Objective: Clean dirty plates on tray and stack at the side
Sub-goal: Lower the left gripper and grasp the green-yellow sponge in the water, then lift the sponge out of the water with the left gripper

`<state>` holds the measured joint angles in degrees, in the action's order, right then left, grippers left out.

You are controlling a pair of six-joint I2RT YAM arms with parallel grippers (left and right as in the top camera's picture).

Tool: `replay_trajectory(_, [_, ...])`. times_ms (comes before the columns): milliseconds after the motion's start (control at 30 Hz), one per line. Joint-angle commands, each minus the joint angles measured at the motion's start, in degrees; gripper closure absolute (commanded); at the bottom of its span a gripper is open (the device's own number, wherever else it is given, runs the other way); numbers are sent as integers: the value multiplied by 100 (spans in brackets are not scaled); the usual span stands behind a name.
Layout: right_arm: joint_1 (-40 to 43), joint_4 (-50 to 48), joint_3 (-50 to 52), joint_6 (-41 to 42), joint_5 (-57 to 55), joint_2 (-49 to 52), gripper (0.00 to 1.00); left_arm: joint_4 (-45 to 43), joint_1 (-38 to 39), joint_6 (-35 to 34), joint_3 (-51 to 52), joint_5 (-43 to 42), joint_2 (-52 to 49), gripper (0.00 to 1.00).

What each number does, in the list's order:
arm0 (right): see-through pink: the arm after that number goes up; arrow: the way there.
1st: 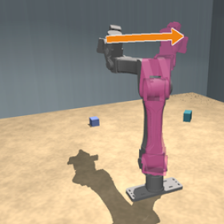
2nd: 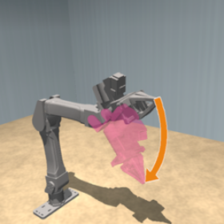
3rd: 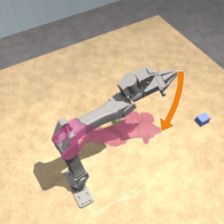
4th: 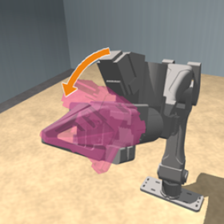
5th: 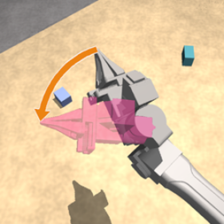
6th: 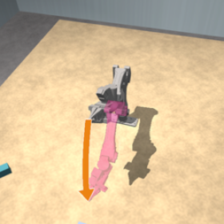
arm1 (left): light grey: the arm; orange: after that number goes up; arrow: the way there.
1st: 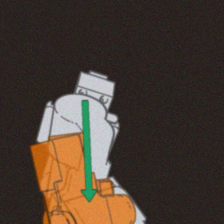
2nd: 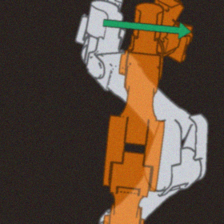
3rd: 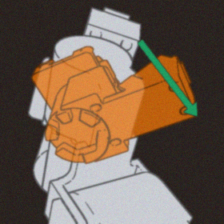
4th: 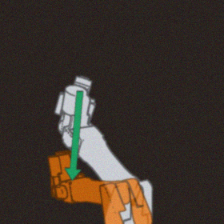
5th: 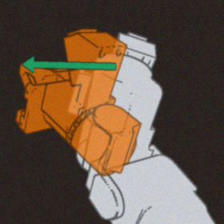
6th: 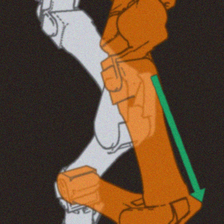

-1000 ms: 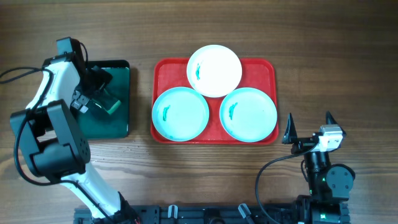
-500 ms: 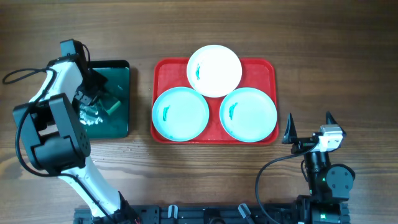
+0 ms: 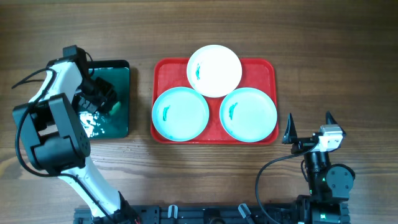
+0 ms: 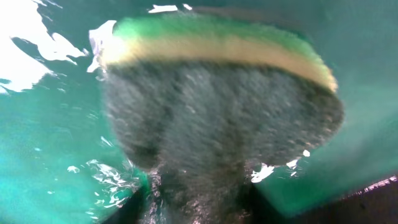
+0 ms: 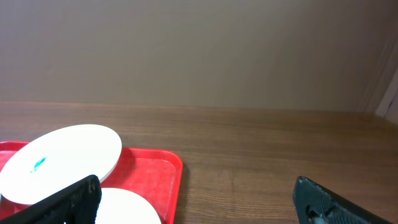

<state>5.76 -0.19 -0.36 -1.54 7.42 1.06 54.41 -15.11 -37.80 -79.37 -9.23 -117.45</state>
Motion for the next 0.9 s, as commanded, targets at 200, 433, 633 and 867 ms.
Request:
replay_trajectory(200, [-13, -20, 7, 39, -37, -26, 0, -651, -7, 0, 85, 1102, -129, 0])
replay_trajectory(433, [-13, -20, 7, 42, -37, -26, 0, -1029, -7, 2, 85, 1513, -129, 52])
replay_trajectory(633, [-13, -20, 7, 44, -37, -26, 0, -1027, -7, 0, 153, 1513, -131, 82])
replay_trajectory(867, [-13, -20, 7, 42, -37, -26, 0, -669, -7, 0, 153, 643, -129, 13])
